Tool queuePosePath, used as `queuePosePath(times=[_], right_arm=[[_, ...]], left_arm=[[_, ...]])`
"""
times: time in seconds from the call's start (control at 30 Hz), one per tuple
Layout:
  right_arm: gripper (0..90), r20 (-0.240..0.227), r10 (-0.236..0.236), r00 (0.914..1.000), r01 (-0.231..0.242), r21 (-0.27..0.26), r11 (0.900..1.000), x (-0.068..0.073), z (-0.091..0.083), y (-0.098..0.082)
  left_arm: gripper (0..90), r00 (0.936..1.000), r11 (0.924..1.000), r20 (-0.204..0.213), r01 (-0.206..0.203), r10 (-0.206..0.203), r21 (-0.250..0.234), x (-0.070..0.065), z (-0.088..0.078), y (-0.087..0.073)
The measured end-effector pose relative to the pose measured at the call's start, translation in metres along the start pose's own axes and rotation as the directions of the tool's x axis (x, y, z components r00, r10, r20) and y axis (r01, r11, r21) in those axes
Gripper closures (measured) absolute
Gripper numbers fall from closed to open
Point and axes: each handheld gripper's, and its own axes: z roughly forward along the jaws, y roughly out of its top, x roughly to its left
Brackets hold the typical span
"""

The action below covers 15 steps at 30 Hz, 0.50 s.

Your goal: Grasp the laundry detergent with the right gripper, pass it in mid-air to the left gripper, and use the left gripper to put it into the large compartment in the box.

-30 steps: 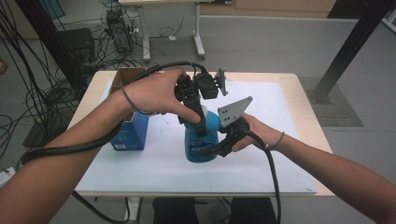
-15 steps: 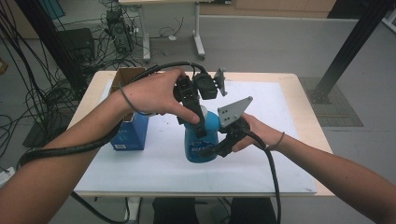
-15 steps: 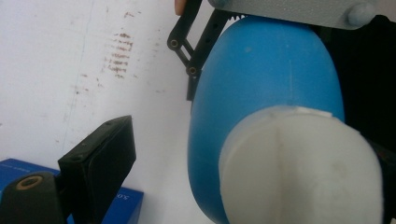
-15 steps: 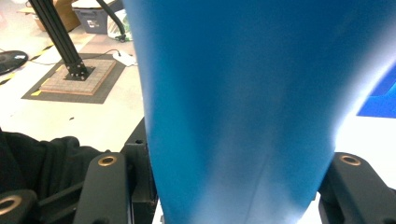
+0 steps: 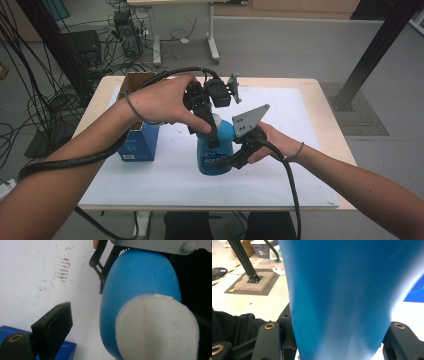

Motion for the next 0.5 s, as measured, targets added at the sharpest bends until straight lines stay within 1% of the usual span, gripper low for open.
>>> queuePosePath(times=[0.13,0.27,0.5], right_arm=[[41.8,0.000,-0.004,1.0000,0.004,0.003,1.000,-0.0003,0.0003,0.0008],[41.9,-0.001,-0.006,1.0000,0.006,0.001,1.000,-0.0008,0.0001,0.0014],[41.9,-0.001,-0.009,1.0000,0.009,0.004,1.000,-0.0010,-0.0005,0.0027]], left_arm=[[9.8,1.0000,0.9999,0.003,-0.006,0.006,0.008,0.0002,0.0000,-0.0007],[9.8,1.0000,1.0000,0.006,-0.004,0.004,0.002,0.0002,-0.0002,-0.0018],[10.0,1.0000,1.0000,0.008,-0.004,0.004,0.006,-0.0002,0.0003,-0.0015]])
